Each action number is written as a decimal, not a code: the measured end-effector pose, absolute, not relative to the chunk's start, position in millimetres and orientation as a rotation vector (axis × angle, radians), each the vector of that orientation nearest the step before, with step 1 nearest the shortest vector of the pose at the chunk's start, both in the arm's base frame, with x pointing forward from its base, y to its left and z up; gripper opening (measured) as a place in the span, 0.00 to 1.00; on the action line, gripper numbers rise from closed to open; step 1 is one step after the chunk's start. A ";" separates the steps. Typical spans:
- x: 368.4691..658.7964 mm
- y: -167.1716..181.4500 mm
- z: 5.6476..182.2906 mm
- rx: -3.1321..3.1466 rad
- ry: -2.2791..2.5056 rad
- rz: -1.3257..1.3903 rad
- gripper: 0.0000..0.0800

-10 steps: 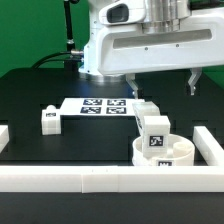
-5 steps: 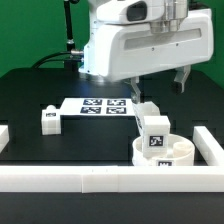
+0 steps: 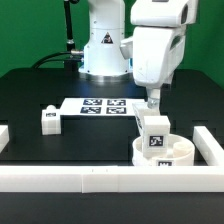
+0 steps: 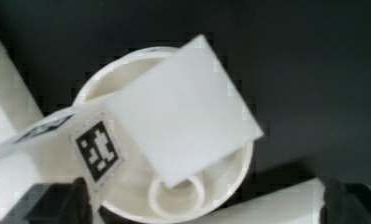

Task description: Assemble stool

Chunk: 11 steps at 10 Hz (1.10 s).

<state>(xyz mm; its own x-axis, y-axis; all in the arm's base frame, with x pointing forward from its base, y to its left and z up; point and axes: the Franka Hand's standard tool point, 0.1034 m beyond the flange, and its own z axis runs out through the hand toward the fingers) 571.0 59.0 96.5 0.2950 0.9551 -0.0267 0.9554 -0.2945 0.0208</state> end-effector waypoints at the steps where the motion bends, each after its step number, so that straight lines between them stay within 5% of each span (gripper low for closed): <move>1: 569.5 55.5 94.8 2.397 1.970 -0.030 0.81; 11: 566.4 44.0 85.0 1.871 2.420 -0.149 0.81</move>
Offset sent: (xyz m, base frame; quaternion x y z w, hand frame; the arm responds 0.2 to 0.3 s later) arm -0.0040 0.0051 -0.0030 0.0032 0.0029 -0.2595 0.9657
